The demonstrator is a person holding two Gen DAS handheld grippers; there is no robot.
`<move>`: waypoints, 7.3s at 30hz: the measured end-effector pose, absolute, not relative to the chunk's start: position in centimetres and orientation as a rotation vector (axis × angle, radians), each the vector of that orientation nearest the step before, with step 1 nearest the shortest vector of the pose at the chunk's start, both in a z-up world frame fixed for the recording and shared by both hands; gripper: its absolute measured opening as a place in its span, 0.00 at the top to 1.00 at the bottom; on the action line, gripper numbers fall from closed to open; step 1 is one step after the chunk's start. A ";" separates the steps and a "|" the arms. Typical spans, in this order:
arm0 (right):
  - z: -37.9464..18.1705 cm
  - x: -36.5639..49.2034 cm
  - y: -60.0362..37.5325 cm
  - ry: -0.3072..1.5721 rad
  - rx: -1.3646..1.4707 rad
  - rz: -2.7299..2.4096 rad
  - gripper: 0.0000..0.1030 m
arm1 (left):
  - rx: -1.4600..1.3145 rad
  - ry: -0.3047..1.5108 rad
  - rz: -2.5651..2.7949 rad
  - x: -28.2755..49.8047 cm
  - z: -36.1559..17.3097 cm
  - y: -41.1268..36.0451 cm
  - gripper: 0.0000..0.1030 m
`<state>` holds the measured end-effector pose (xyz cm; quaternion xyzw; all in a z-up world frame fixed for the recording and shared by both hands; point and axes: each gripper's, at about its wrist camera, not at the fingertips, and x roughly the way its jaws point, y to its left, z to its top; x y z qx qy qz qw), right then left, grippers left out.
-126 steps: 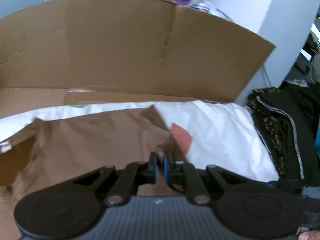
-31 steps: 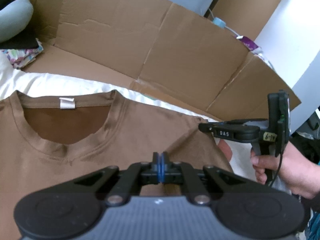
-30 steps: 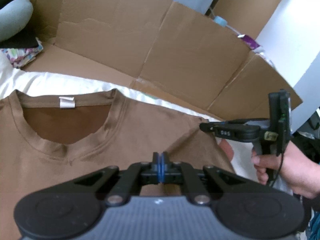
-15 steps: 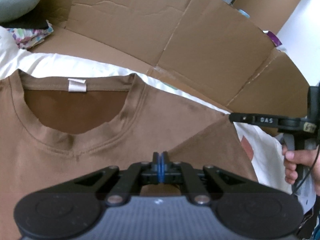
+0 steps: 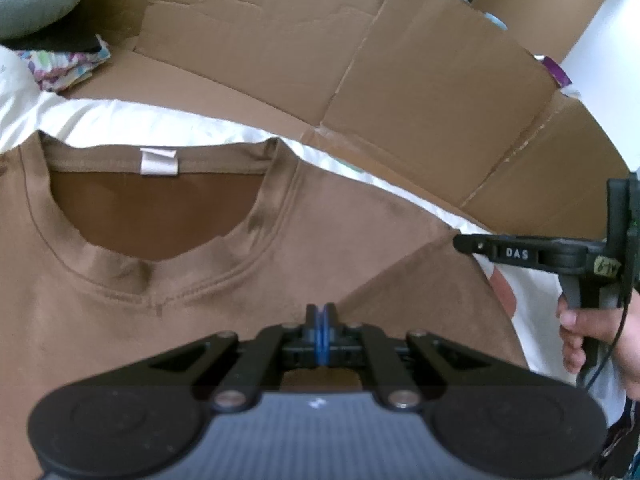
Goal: Fold clothes
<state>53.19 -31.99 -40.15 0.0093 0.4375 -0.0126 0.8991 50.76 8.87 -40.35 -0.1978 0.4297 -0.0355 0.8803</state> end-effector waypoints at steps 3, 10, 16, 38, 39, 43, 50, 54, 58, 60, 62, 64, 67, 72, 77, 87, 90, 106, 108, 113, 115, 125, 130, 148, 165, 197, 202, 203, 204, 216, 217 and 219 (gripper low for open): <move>-39.4 52.9 -32.7 0.898 0.074 -0.029 0.74 | -0.390 0.892 -0.032 50.3 -39.8 8.7 0.96; -36.9 49.9 -33.8 0.876 0.109 0.006 0.74 | -0.413 0.870 -0.038 48.6 -38.1 8.7 0.86; -36.1 46.6 -33.4 0.873 0.128 0.039 0.74 | -0.478 0.892 -0.059 46.3 -38.0 7.6 0.76; -36.2 34.9 -33.2 0.897 0.123 0.072 0.70 | -0.595 1.006 -0.182 41.6 -40.0 0.4 0.67; -36.4 34.5 -33.1 0.902 0.117 0.077 0.68 | -0.593 1.008 -0.185 41.7 -40.2 0.2 0.67; -36.9 33.4 -32.7 0.916 0.092 0.104 0.60 | -0.562 0.998 -0.195 41.8 -40.6 -0.7 0.67; -38.4 33.4 -32.0 0.946 0.073 0.118 0.60 | -0.552 0.993 -0.218 41.7 -39.9 -1.0 0.98; -39.1 33.8 -31.8 0.954 0.075 0.099 0.60 | -0.544 0.965 -0.220 41.3 -37.8 -0.5 0.98; -39.6 34.0 -31.7 0.957 0.071 0.086 0.60 | -0.516 0.963 -0.223 41.3 -36.6 -0.8 0.99; -39.7 34.0 -31.8 0.959 0.068 0.082 0.60 | -0.497 0.981 -0.222 41.3 -36.7 -1.1 0.98; -39.7 34.1 -31.9 0.961 0.065 0.079 0.60 | -0.478 1.003 -0.219 41.3 -37.0 -1.4 0.98; -39.7 34.1 -32.0 0.964 0.062 0.074 0.60 | -0.460 1.032 -0.206 41.0 -37.7 -1.4 0.99; -39.7 34.2 -32.2 0.968 0.058 0.066 0.60 | -0.449 1.066 -0.176 41.0 -38.7 -1.0 0.99; -39.6 34.1 -32.4 0.977 0.058 0.054 0.60 | -0.451 1.038 -0.127 41.3 -38.6 0.5 0.89; -39.0 33.4 -32.5 0.984 0.066 0.066 0.60 | -0.404 0.956 -0.073 43.3 -38.1 2.5 0.65; -36.7 32.1 -32.4 0.938 0.085 0.103 0.60 | -0.344 0.924 -0.078 48.7 -39.1 5.7 0.64; -36.0 31.9 -32.4 0.912 0.089 0.105 0.61 | -0.343 0.920 -0.093 49.4 -39.4 6.6 0.63; -38.5 35.0 -31.5 0.925 0.126 0.072 0.80 | -0.318 0.892 -0.092 51.4 -39.7 7.0 0.97; -39.1 34.6 -31.6 0.940 0.130 0.062 0.80 | -0.303 0.886 -0.086 51.6 -39.5 7.0 0.98; -39.6 34.1 -31.8 0.960 0.124 0.052 0.80 | -0.259 0.906 -0.062 51.9 -39.6 6.8 0.97; -39.4 34.0 -32.0 0.961 0.128 0.041 0.79 | -0.243 0.915 -0.037 51.7 -39.4 6.9 0.96; -37.9 34.2 -31.1 0.903 0.189 0.035 0.79 | -0.286 0.893 -0.080 48.8 -36.5 6.9 0.82; -39.1 34.6 -29.3 0.934 0.203 0.054 0.80 | -0.299 0.889 -0.098 45.9 -34.8 7.0 0.56; -38.6 35.0 -25.6 0.990 0.123 0.056 0.58 | -0.257 0.934 0.051 36.8 -30.6 15.0 0.19; -29.0 33.1 -26.8 0.969 0.209 0.012 0.20 | -0.248 0.978 0.184 31.2 -27.1 20.3 0.12; -25.9 34.3 -18.0 0.935 0.123 0.214 0.16 | -0.239 0.980 0.308 23.8 -24.1 28.2 0.07; -26.7 35.1 -16.3 0.927 0.117 0.260 0.16 | -0.268 0.962 0.355 23.3 -25.5 29.6 0.07; -26.8 35.2 -15.9 0.926 0.115 0.270 0.16 | -0.278 0.956 0.364 23.2 -25.8 29.9 0.07; -27.0 35.4 -15.5 0.925 0.112 0.280 0.16 | -0.288 0.950 0.373 23.0 -26.1 30.2 0.07; -30.7 37.0 -11.5 0.947 0.078 0.374 0.16 | -0.371 0.869 0.431 22.4 -29.9 33.0 0.13; -31.0 37.1 -11.3 0.949 0.069 0.381 0.16 | -0.379 0.854 0.438 22.3 -30.2 33.2 0.13; -31.4 37.3 -10.9 0.950 0.056 0.392 0.16 | -0.397 0.829 0.452 22.2 -30.8 33.7 0.13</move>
